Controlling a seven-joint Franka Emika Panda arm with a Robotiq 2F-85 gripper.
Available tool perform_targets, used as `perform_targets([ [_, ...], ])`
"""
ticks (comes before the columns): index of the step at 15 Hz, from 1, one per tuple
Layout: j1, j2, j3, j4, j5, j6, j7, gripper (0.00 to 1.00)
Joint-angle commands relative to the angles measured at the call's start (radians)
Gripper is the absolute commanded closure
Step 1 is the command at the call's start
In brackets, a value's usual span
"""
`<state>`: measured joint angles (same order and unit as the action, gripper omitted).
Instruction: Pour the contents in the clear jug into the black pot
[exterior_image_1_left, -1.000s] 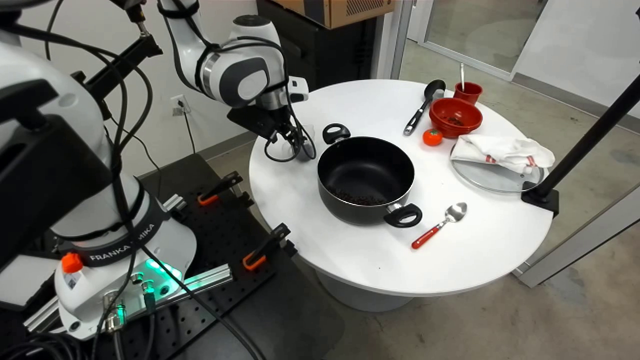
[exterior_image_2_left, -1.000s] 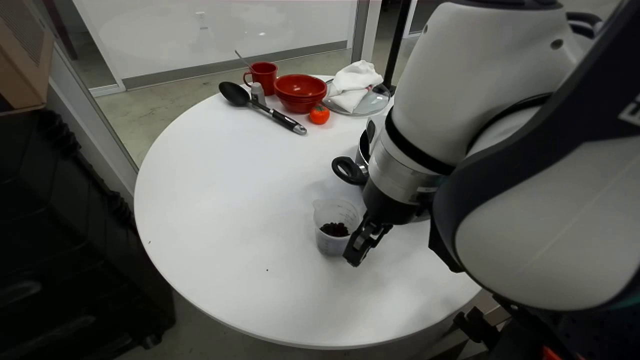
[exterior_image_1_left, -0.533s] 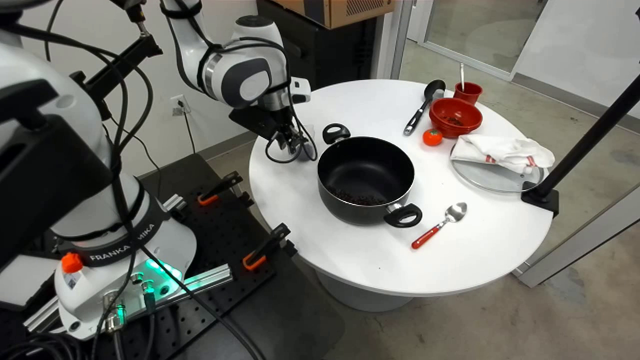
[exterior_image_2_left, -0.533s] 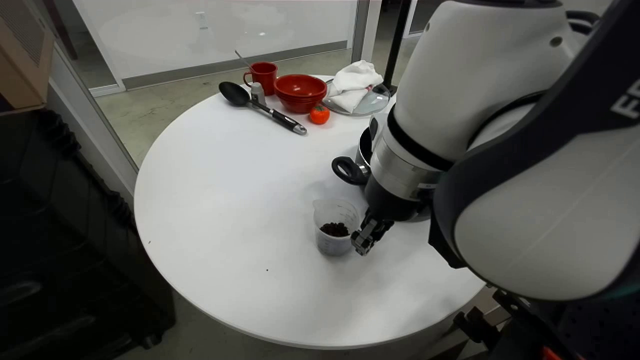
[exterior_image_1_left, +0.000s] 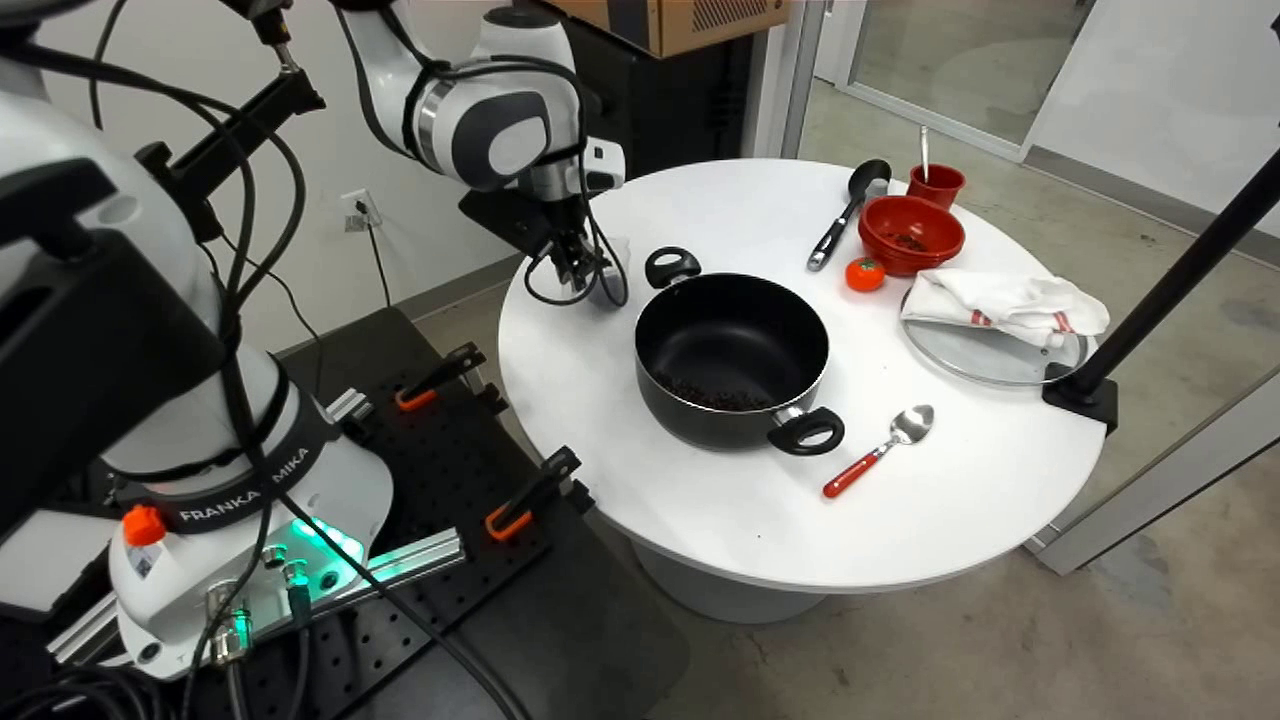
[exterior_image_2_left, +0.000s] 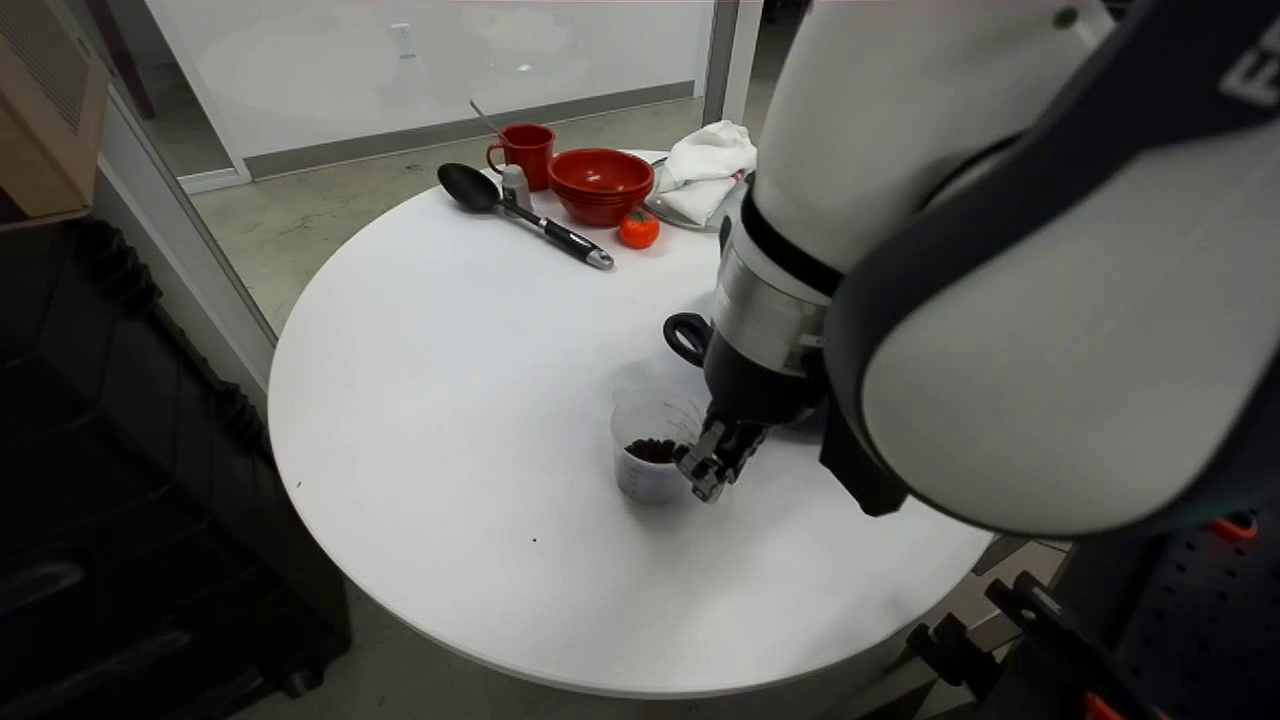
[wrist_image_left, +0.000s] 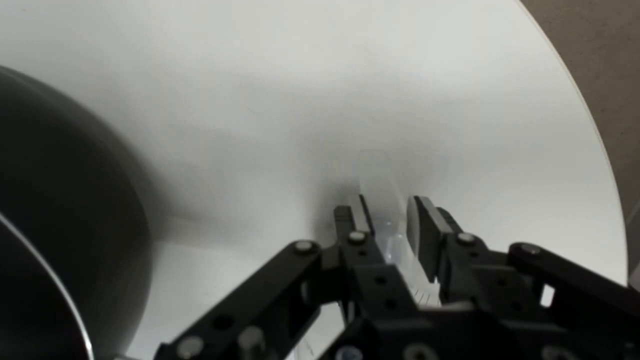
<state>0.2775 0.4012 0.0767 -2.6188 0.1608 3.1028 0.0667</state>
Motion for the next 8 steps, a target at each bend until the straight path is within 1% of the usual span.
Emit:
perform_targets([
  [1, -0.097, -0.124, 0.122, 0.086, 0.032, -0.201, 0.058, 0.94],
  [3, -0.11, -0.169, 0.159, 0.154, 0.071, -0.273, 0.077, 0.94],
  [4, -0.102, -0.19, 0.154, 0.181, 0.074, -0.295, 0.094, 0.94],
  [5, -0.088, -0.206, 0.137, 0.202, 0.058, -0.306, 0.117, 0.94],
  [8, -0.066, -0.224, 0.055, 0.227, -0.057, -0.256, 0.211, 0.94],
])
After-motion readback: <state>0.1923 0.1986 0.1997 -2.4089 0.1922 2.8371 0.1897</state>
